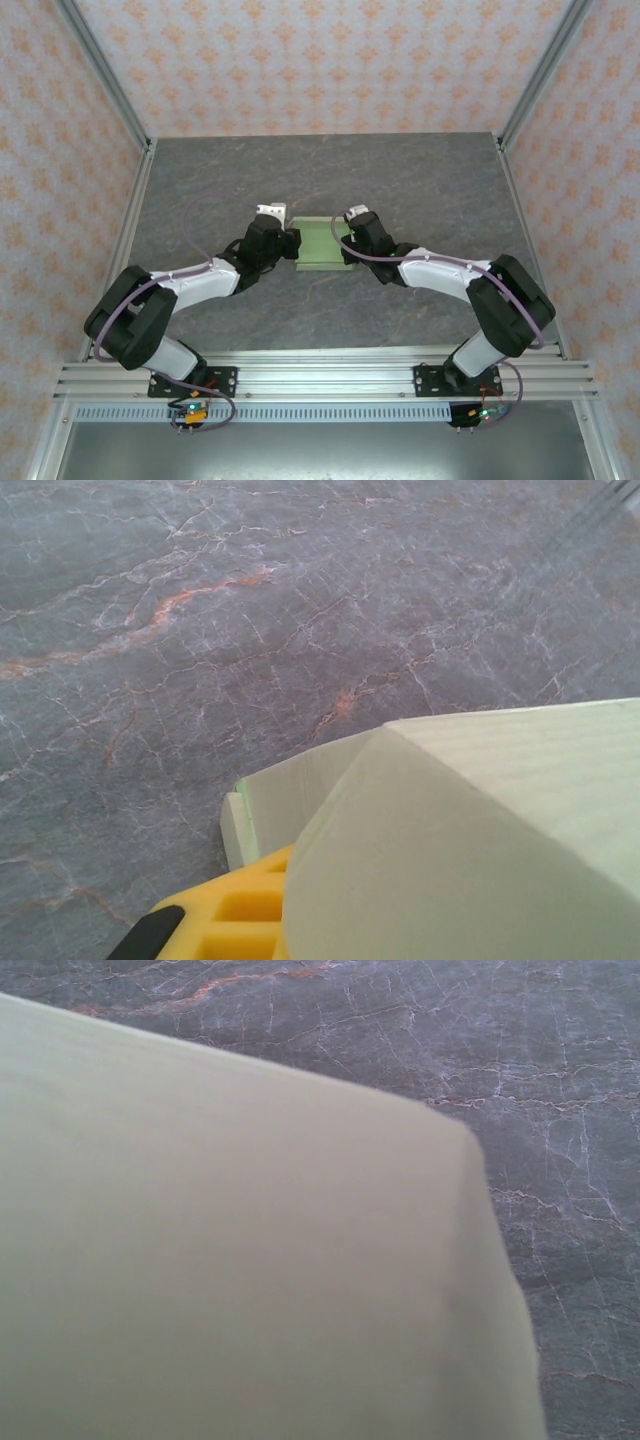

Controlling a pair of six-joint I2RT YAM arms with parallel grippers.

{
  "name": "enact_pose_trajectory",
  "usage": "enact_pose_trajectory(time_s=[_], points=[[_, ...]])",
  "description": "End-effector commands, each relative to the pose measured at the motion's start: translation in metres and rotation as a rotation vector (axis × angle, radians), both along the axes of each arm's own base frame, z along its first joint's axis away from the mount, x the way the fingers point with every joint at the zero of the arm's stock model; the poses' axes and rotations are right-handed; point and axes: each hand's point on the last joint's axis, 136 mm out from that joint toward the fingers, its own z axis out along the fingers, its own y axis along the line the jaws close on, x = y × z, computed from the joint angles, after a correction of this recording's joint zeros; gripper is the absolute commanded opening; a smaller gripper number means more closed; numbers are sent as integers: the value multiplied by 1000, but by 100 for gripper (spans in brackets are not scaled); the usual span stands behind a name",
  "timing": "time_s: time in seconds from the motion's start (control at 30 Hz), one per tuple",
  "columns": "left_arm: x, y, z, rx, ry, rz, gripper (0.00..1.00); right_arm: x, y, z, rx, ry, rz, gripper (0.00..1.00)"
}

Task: Fold the paper box

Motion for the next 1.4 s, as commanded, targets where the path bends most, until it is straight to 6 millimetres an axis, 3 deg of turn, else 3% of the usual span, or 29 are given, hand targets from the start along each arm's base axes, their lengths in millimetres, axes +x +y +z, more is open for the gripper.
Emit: enact_pose_trajectory(time_s=[0.0,0.17,0.33,0.53,0.67,0.93,1.13,1.37], points=[[-11,-15,-18,-71,75,-13,10,-7,6,-3,13,5,38,13],[-11,-24,-20,-85,85,1,10,-8,5,-4,11,7,38,13],[-22,-16,-40,-40,87,21,10,-12,3,-2,19,4,41,14],[-32,0,-54,53,57,31,11,-18,-6,6,37,-13,18,30],[-35,5,-61,93,39,36,11,-33,-5,15,105,-9,49,40],[-33,3,-62,118,38,21,12,-66,-28,35,172,23,19,49],[-39,-1,-43,62,17,-2,21,-72,-59,71,210,1,-126,62],[-55,0,7,-55,-22,-21,48,-49,-77,109,284,-4,-330,68]])
